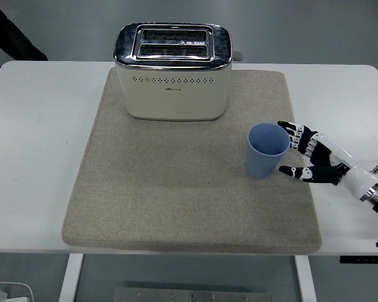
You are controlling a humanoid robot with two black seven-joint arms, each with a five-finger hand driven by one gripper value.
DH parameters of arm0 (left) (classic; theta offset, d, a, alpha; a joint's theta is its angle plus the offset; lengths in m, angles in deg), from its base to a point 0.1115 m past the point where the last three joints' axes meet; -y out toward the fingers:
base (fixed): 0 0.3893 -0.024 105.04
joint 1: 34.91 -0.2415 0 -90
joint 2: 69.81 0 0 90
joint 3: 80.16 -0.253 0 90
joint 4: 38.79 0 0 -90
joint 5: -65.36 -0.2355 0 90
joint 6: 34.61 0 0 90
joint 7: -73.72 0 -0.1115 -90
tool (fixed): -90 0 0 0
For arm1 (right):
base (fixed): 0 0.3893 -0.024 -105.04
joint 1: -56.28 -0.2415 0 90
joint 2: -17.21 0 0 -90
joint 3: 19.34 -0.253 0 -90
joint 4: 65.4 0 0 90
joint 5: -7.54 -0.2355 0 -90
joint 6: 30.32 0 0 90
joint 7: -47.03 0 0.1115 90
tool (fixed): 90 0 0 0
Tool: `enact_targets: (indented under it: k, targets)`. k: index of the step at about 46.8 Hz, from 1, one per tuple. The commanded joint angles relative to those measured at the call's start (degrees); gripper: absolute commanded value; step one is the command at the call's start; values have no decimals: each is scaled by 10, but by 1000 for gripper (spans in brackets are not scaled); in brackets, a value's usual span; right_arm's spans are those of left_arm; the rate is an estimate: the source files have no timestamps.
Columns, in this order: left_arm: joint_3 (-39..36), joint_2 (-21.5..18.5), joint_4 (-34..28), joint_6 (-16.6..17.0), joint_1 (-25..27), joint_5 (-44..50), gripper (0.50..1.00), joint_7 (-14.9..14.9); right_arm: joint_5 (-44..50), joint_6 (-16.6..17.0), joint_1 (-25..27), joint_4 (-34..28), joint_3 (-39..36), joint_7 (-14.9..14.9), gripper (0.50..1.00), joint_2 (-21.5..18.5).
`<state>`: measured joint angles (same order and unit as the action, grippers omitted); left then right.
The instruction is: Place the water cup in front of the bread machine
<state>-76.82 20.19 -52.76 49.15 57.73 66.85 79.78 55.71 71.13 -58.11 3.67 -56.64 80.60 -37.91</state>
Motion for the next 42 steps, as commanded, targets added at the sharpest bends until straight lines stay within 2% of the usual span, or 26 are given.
enact_targets:
  k: [1,7,42]
  targets:
    - [0,0,0,0,0,0,1000,0,0,1,-4,-5,1,-1,921,-9]
    - [0,0,0,0,0,0,1000,0,0,1,-5,-6,1,-11,921,-12]
    - [0,0,-1,0,0,0,1000,0,5,3,-9,-20,10,-12,921,-42]
